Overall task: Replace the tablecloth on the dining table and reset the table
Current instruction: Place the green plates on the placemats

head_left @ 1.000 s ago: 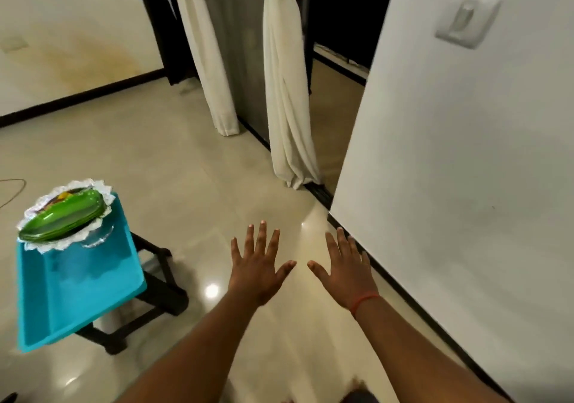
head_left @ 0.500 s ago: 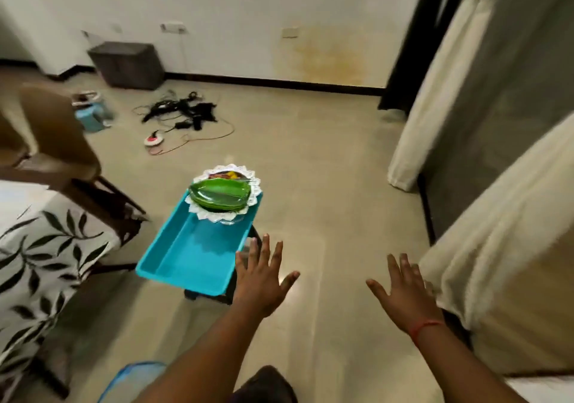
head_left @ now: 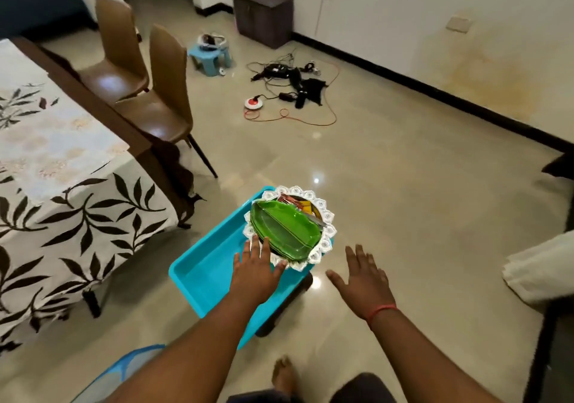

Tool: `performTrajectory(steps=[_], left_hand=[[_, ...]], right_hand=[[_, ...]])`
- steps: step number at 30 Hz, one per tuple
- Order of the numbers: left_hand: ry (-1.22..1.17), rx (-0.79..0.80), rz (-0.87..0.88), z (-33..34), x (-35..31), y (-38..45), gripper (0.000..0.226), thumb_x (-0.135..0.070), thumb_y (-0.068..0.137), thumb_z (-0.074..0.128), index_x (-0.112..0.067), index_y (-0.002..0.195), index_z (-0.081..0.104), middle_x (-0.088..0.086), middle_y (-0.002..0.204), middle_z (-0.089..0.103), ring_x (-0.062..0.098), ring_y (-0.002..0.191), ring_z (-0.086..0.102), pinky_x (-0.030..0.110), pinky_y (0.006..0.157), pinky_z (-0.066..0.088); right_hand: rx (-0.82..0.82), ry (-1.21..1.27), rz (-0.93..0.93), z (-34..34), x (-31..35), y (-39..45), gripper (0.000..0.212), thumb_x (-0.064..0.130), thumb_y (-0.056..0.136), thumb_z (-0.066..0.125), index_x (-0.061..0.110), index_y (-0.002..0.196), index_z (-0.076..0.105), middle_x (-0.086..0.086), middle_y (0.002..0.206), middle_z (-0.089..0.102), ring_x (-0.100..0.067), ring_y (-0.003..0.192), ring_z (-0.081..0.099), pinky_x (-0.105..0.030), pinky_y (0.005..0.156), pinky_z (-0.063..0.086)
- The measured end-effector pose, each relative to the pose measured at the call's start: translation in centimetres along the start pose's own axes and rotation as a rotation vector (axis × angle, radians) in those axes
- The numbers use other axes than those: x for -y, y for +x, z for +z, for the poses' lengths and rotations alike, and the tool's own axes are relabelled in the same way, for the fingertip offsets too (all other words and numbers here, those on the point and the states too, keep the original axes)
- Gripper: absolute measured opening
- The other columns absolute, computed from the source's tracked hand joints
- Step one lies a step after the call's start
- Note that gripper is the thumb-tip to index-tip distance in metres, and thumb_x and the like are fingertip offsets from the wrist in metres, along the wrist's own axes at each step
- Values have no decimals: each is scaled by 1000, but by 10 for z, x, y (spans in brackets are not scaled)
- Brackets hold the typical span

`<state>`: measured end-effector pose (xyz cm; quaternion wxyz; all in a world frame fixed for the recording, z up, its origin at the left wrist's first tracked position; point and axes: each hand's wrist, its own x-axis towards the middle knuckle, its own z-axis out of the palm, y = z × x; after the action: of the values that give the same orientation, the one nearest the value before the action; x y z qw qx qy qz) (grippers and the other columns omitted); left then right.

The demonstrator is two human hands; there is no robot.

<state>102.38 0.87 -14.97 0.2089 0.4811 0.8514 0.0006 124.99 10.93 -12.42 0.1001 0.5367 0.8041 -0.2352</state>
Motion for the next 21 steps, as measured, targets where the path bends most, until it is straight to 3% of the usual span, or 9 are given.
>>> performTrajectory(steps=[2, 5, 10, 13, 16, 18, 21], left_hand=[[-51, 12, -61, -1, -3, 19, 80, -63, 98, 28, -14, 159, 8, 11, 166, 0, 29, 153, 4, 49, 121, 12], [-161, 44, -173, 3, -2, 61, 78, -55, 100, 37, -10, 158, 10, 13, 166, 4, 29, 153, 9, 44, 123, 14], [-586, 59, -442, 21, -3, 102, 56, -40, 92, 44, -13, 141, 48, 10, 142, 53, 31, 132, 48, 33, 107, 38], [-789, 54, -636, 25, -13, 122, 34, -26, 99, 50, -12, 130, 57, 11, 134, 61, 29, 123, 55, 30, 96, 41], [-906, 61, -855, 32, -25, 147, 29, -27, 99, 52, -6, 116, 62, 18, 121, 65, 33, 112, 60, 32, 82, 43], [-969, 28, -958, 37, -32, 156, 29, -26, 97, 53, -4, 112, 64, 19, 114, 66, 33, 106, 62, 31, 75, 42], [-1098, 10, -1073, 39, -41, 163, 29, -28, 95, 54, -8, 112, 66, 14, 107, 69, 31, 99, 65, 32, 76, 47]], right_hand=[[56, -27, -75, -3, 9, 30, 94, 83, 82, 20, 29, 158, 8, 2, 167, 0, -24, 153, 6, -48, 120, 18], [126, -83, -208, -5, 25, 104, 84, 72, 92, 34, 24, 158, 13, -2, 167, 5, -25, 152, 11, -45, 120, 21], [317, -153, -444, 1, 60, 212, 77, 56, 95, 49, 11, 153, 25, -12, 164, 18, -28, 149, 20, -37, 119, 23], [449, -159, -464, 7, 75, 261, 69, 44, 95, 56, 5, 147, 32, -17, 154, 34, -33, 141, 34, -38, 115, 32], [510, -187, -449, 15, 85, 297, 60, 38, 93, 59, 4, 139, 41, -20, 138, 49, -38, 125, 49, -41, 103, 43], [512, -204, -424, 21, 90, 312, 57, 38, 91, 59, 4, 134, 45, -20, 137, 49, -40, 123, 49, -44, 101, 44], [520, -200, -408, 26, 92, 322, 53, 34, 90, 61, 6, 134, 48, -17, 140, 44, -41, 126, 44, -46, 102, 42]])
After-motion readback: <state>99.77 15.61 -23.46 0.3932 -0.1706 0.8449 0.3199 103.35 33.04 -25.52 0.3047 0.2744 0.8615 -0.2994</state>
